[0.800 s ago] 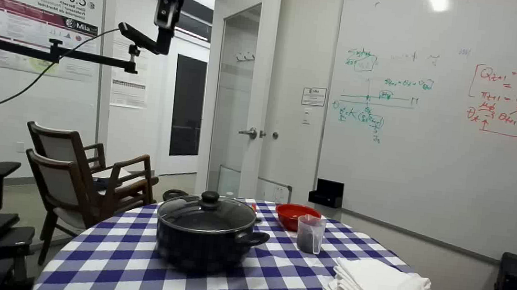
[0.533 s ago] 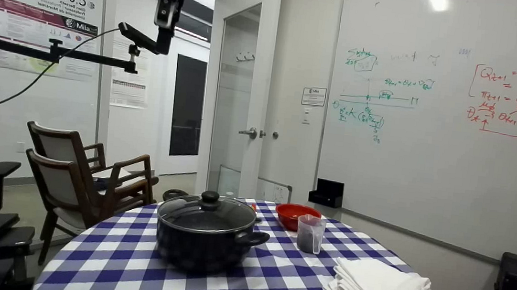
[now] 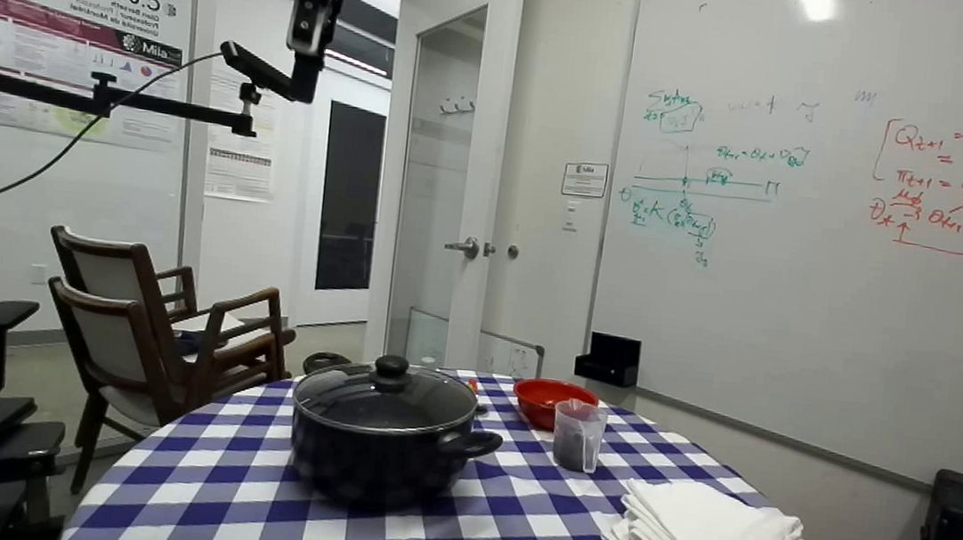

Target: Remove the glass lid from the pot and put it on the table

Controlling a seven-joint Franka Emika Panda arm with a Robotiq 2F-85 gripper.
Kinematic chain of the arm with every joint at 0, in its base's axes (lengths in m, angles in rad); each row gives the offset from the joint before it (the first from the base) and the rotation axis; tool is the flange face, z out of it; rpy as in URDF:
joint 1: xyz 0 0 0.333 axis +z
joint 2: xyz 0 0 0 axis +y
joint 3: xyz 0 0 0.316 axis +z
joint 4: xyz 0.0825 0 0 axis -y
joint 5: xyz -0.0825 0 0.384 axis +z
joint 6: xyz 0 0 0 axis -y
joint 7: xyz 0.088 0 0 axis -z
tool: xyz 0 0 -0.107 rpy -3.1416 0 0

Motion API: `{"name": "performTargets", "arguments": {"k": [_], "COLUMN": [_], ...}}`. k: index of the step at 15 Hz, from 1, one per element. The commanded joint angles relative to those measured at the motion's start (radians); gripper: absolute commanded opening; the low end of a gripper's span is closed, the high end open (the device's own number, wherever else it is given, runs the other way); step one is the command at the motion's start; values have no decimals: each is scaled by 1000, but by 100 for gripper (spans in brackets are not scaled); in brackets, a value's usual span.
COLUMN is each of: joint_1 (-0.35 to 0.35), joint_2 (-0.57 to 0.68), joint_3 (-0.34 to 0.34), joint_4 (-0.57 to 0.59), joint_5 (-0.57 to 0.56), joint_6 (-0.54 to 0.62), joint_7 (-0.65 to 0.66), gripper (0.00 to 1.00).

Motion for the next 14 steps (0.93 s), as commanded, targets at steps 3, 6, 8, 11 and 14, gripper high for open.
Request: {"name": "performTargets", "arguments": {"k": [3, 6, 8, 11, 14], "joint_1": [51, 96, 134, 176, 203], "joint_2": [117, 258, 342, 438, 516], "joint_3": [-20, 8, 25, 55, 88], "joint_4": [29, 64, 92, 135, 190], "joint_5": [15, 26, 74, 199, 248], "joint_6": [144, 311, 399, 477, 447], "joint_7": [-29, -22, -54, -136, -174], "gripper": [100, 100, 100, 100, 100]}}
